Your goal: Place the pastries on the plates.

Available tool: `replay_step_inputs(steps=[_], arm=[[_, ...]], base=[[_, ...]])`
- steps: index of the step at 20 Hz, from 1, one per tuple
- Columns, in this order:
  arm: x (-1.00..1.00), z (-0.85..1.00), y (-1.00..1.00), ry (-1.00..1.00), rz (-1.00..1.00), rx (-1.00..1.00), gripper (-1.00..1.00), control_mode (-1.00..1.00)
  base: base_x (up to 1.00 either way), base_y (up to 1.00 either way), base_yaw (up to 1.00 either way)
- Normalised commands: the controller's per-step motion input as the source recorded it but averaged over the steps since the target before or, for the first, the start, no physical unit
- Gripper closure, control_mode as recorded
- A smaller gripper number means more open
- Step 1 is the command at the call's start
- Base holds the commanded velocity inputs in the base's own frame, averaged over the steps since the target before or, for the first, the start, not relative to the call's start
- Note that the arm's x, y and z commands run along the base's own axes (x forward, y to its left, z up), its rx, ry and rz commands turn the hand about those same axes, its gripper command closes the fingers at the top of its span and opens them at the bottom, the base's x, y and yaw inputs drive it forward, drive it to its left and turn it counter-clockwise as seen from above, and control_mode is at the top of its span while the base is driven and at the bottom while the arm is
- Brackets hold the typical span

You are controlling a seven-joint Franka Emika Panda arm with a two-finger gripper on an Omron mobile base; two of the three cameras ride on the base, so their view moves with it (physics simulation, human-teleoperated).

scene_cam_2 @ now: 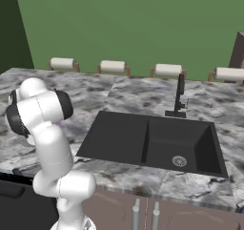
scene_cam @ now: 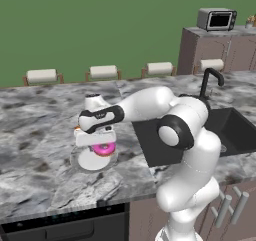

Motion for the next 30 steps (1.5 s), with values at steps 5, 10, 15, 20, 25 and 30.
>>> replay_step_inputs(steps=[5,10,15,20,25,30], arm=[[-0.01,-0.13,0.16,0.02,0.00,0.00,1.00,-1.00],[-0.02,-0.24,0.00,0.00,0.00,0.00,1.00,-1.00],[-0.02,-0.19,0.01,0.00,0.00,0.00,1.00,-1.00],[0.00,0.00,0.06,0.01,0.00,0.00,-1.00,-1.00],[0.00,0.00,0.00,0.00,0.00,0.00,-1.00,-1.00],[0.00,0.00,0.00,0.00,0.00,0.00,-1.00,-1.00]], base=[[0.00,0.00,0.00],[0.00,0.00,0.00],[0.00,0.00,0.00],[0.00,0.00,0.00],[0.00,0.00,0.00],[0.00,0.00,0.00]])
